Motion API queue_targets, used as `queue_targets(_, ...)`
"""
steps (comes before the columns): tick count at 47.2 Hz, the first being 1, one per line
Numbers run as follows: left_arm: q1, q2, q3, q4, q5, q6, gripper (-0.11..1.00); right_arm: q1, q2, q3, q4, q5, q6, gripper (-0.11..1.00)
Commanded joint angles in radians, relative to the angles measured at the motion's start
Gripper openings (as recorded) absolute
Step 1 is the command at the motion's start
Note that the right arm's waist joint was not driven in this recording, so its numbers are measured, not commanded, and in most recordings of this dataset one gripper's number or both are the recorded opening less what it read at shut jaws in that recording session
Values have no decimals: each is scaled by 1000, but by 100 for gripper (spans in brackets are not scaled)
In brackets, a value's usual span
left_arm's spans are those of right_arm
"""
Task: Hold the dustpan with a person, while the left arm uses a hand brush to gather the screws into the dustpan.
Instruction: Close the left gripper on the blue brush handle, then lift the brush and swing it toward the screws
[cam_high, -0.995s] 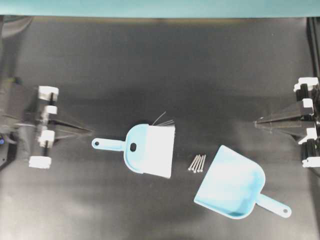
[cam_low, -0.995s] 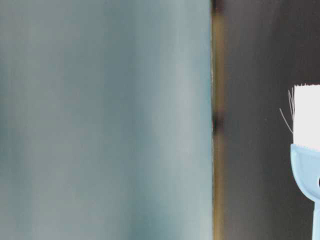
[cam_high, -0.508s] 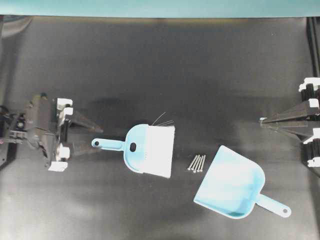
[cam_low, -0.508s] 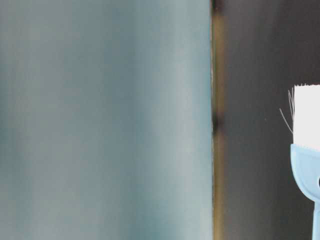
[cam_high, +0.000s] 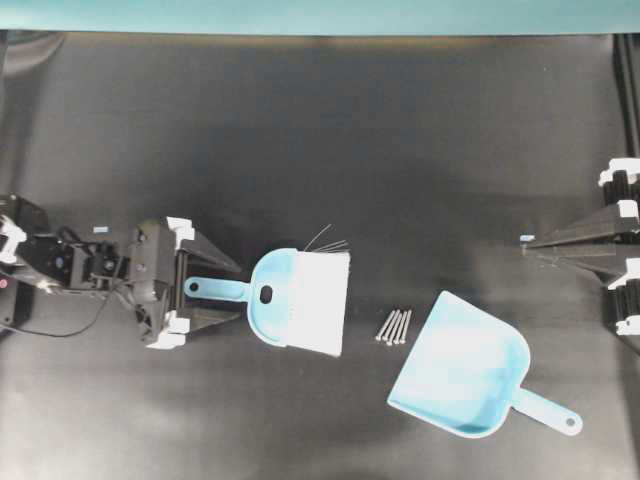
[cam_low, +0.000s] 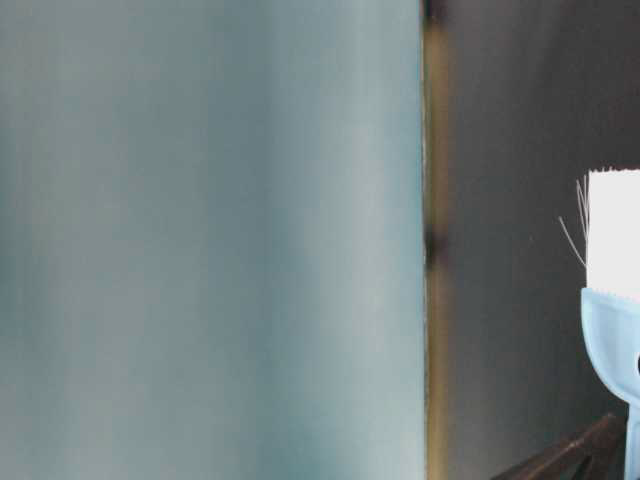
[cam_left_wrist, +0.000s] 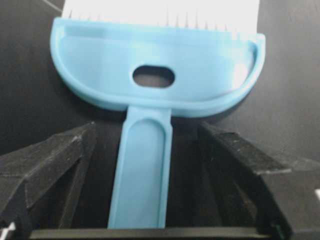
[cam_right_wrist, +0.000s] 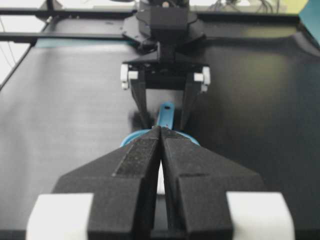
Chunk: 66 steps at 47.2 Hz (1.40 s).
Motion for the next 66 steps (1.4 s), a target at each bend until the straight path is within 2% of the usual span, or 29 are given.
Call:
queue_targets(1, 3, 14, -14, 3, 12, 2, 81, 0, 3, -3, 2, -2, -2, -1)
queue_targets(10, 2, 25, -31, 3, 69, 3, 80, 0, 3, 2, 2, -3, -2, -1)
queue_targets(14, 2, 26, -34, 3, 98, 3, 76, 0, 3, 2, 2, -2, -3, -1)
queue_targets(19, 0, 25, -34, 3, 117, 3, 58, 0, -3, 3, 2, 8, -12, -1)
queue_targets(24, -6, 11, -34, 3, 132, 8, 30, 0, -26, 0, 2, 38, -15, -1)
queue_targets(32, -8, -60, -52, 3, 212, 32, 31, 0, -92, 3, 2, 186, -15, -1)
queue_targets(37, -5, -141, -91, 3, 357, 58, 31, 0, -132, 9, 2, 313, -11, -1)
queue_targets(45, 6, -308, -206, 3, 726, 167, 31, 0, -181, 32, 0, 459, -20, -1)
queue_targets(50, 12, -382, -285, 3, 919, 236, 31, 0, -201, 43, 0, 474, -21, -1)
queue_targets(55, 26, -428, -362, 3, 1065, 275, 31, 0, -213, 44, 0, 474, -21, -1)
queue_targets(66, 35, -430, -494, 5, 1341, 282, 31, 0, -245, 44, 0, 485, -21, -1)
